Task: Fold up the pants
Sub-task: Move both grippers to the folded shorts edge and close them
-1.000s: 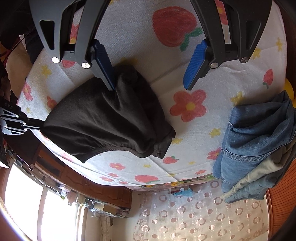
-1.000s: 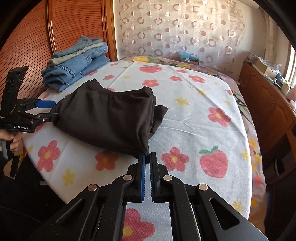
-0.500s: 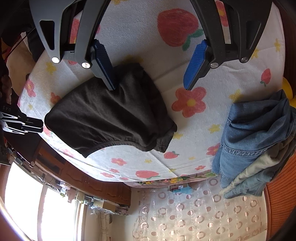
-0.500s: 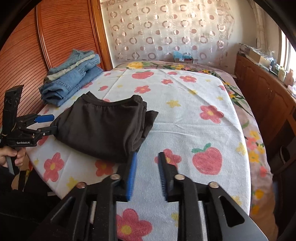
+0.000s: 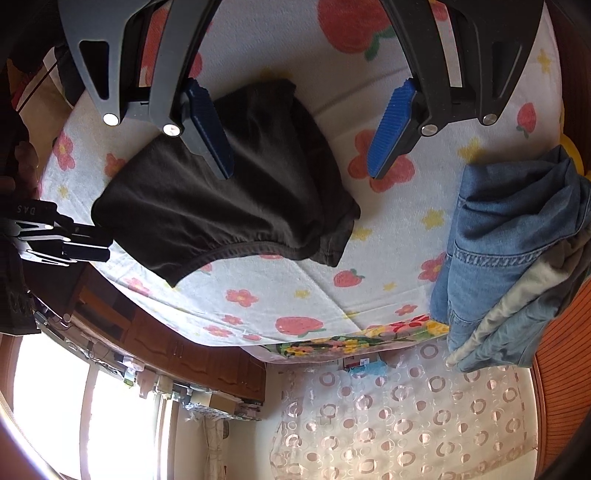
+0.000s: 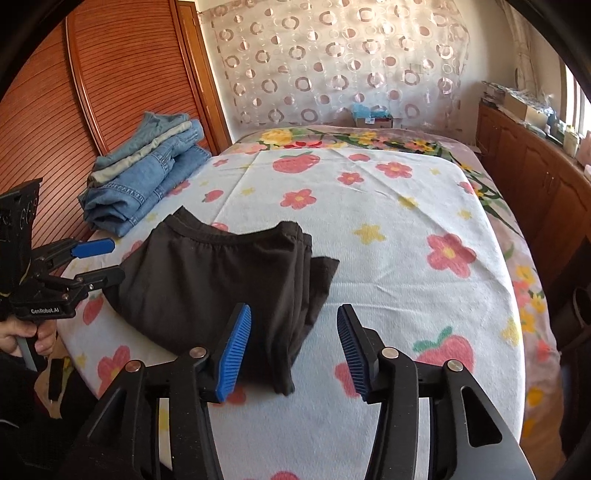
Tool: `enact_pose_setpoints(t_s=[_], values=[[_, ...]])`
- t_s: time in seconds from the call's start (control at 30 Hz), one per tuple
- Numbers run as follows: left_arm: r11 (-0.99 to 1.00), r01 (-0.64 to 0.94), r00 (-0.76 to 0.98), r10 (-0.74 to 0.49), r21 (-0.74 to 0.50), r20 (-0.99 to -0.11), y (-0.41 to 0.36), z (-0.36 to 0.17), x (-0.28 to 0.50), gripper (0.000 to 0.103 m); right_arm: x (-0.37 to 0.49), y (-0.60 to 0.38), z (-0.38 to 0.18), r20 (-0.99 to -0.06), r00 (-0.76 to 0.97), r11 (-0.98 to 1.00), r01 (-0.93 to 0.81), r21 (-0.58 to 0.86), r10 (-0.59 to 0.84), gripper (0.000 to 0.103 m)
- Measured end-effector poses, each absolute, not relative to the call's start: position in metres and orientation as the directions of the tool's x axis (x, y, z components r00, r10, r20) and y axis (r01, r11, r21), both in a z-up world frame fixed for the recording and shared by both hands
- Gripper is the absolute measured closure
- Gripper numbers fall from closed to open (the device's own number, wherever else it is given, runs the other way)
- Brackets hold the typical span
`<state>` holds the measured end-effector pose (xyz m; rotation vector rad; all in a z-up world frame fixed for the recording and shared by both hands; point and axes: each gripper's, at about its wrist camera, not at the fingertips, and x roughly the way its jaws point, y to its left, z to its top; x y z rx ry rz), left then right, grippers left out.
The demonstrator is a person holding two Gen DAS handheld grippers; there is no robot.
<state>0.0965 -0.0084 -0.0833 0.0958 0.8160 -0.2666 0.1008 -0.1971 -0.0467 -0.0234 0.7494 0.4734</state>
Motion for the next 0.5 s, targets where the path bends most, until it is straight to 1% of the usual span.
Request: enact_pose_setpoints(t_s=[0.5], values=[[0.970,0.242,0.617,-0.177,-0.030,-0.766,-0.002,-0.095,0.154,0.027,0.149,-0.180,-0.064,-0.718,0.580,0.897,-0.418,0.145,0.386,0.050]])
